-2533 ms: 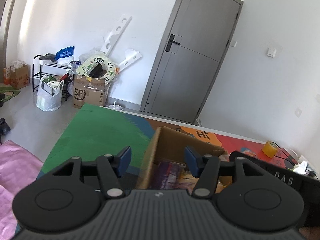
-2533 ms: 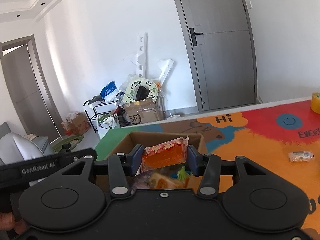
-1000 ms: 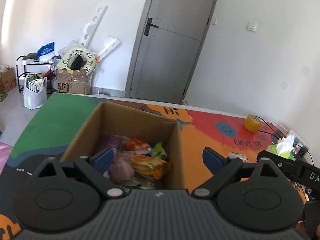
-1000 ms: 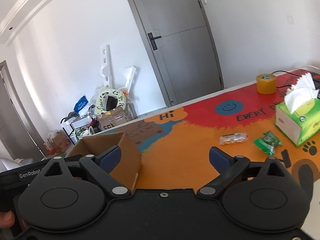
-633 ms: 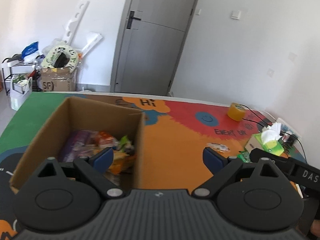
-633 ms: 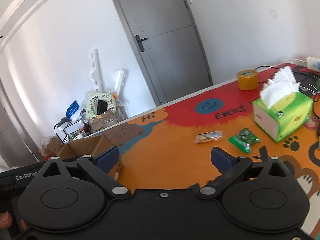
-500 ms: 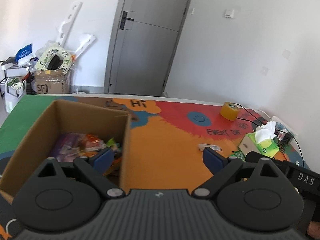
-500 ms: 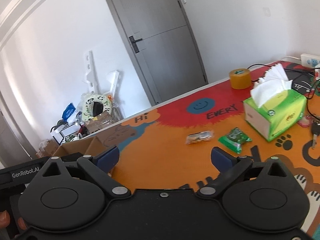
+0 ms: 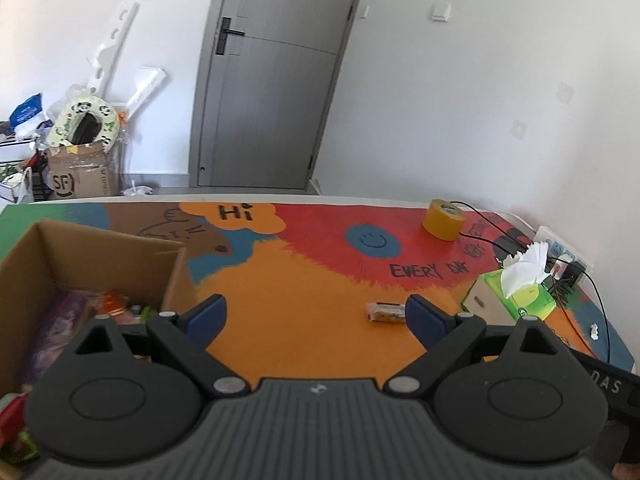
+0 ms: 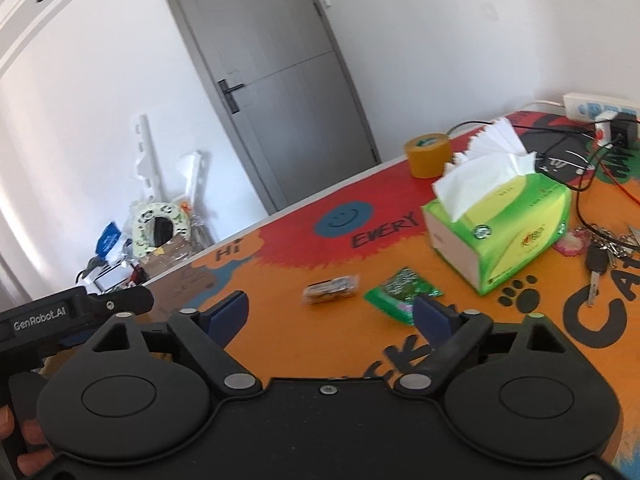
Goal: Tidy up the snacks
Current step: 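Move the left tool to the clear snack bar while the right tool reaches the green candy bag, then grasp the clear snack bar with the left tool while the right tool grasps the green candy bag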
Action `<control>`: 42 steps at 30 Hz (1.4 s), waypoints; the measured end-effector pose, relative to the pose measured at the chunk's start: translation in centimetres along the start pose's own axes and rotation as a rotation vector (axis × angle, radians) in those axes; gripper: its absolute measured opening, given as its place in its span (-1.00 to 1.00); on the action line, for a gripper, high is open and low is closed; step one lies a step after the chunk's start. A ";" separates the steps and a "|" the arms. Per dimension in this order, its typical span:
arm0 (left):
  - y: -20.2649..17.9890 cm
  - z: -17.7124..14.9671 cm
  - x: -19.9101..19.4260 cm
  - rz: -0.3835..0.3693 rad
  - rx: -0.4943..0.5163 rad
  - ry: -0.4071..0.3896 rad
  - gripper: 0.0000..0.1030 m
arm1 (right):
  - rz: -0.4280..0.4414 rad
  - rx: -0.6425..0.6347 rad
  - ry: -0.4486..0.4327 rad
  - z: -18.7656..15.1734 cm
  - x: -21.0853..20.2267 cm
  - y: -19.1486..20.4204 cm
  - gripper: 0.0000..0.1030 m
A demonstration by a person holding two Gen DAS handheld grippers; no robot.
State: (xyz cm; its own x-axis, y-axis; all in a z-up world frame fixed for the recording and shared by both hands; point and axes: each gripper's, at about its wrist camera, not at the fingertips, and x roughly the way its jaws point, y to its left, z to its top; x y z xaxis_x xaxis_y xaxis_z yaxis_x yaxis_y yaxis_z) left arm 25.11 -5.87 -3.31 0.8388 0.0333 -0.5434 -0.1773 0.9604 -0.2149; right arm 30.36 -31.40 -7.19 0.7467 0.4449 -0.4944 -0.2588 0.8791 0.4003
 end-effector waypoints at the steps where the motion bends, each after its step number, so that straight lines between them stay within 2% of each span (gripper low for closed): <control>1: -0.3 0.0 0.4 -0.002 0.005 0.002 0.85 | -0.004 0.005 0.004 0.1 0.3 -0.3 0.64; 8: -2.4 0.0 3.7 -0.047 0.043 0.015 0.84 | -0.037 0.017 0.038 0.3 2.6 -2.2 0.50; 12: -3.5 0.1 5.7 -0.042 0.060 0.038 0.83 | -0.054 0.036 0.053 0.4 3.9 -3.2 0.38; 26: -4.7 0.1 10.9 -0.018 0.050 0.078 0.80 | -0.096 0.031 0.099 0.7 9.0 -4.2 0.33; 29: -4.8 -0.1 12.2 -0.010 0.039 0.098 0.80 | -0.101 0.038 0.110 0.3 10.1 -4.4 0.18; 32: -5.1 -0.5 13.0 -0.003 0.042 0.104 0.80 | -0.093 0.015 0.097 0.0 10.2 -4.3 0.15; 35: -5.6 -1.0 13.8 -0.008 0.052 0.118 0.80 | -0.080 0.021 0.091 -0.1 9.6 -4.8 -0.10; 36: -5.8 -1.1 14.0 -0.014 0.054 0.121 0.80 | -0.076 0.024 0.091 -0.2 9.3 -5.0 -0.31; 38: -6.4 -1.5 14.4 -0.020 0.062 0.126 0.80 | -0.067 0.028 0.086 -0.2 8.7 -5.5 -0.40; 39: -6.7 -1.6 14.6 -0.023 0.068 0.128 0.80 | -0.055 0.032 0.084 -0.2 8.4 -5.8 -0.69; 42: -7.6 -2.0 15.1 -0.033 0.088 0.127 0.80 | -0.047 0.029 0.081 0.0 7.7 -6.3 -0.79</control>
State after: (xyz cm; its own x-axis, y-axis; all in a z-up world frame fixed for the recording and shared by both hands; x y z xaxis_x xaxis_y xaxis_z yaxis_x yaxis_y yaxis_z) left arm 38.04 -13.17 -11.50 0.7710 -0.0288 -0.6362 -0.1002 0.9810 -0.1659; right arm 37.68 -33.51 -13.52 0.7052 0.4165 -0.5737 -0.2056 0.8946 0.3967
